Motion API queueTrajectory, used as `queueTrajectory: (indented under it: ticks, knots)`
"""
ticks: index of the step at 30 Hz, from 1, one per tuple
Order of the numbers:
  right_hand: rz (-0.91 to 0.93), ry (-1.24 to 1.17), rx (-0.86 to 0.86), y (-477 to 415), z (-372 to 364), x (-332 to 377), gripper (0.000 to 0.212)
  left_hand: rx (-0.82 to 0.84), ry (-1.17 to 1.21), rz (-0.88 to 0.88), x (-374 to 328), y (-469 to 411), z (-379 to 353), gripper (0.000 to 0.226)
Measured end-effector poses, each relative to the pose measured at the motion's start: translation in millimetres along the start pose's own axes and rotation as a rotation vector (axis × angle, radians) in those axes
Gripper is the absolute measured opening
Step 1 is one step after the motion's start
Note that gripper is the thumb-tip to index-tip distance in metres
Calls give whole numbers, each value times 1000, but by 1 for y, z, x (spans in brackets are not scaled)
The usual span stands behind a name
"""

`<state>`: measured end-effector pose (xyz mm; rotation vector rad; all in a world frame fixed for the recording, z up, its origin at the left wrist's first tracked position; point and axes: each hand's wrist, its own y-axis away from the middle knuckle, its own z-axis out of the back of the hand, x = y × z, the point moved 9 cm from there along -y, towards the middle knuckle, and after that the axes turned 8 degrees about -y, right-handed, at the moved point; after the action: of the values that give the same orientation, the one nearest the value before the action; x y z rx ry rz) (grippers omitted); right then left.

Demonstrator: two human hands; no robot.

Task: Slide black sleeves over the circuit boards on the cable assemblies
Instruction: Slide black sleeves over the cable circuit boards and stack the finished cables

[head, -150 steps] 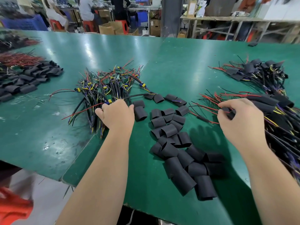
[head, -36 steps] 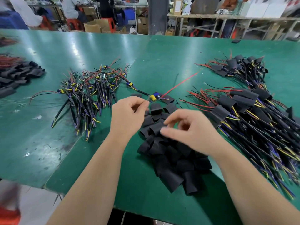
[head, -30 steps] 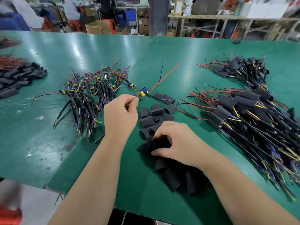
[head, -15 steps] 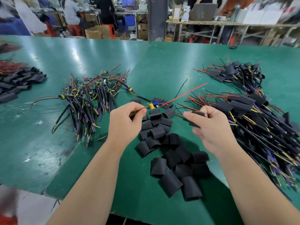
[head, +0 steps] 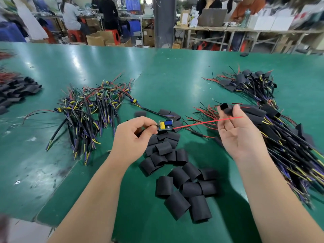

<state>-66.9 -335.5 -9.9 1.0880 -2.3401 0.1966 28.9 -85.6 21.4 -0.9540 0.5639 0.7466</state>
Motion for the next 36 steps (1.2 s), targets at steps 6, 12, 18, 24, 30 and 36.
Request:
queueTrajectory:
  ticks: [6, 12, 18, 24, 30, 36]
  knots:
    - [-92, -62, 13, 2, -8, -8, 18, 72, 10, -4, -1, 0, -7, 35]
    - [-128, -87, 125, 8, -23, -11, 17, 53, 15, 11, 1, 0, -4, 22]
    - [-161, -53, 215, 13, -32, -15, 18, 45, -14, -1, 3, 0, -5, 24]
    - [-199, -89, 269, 18, -43, -18, 26, 13, -39, 24, 9, -2, -1, 34]
    - [-218, -112, 315, 19, -44, -18, 24, -3, -44, 50, 12, -2, 3, 36]
    - [-239, -99, 355, 20, -47, -19, 23, -2, -59, 71, 11, -3, 3, 32]
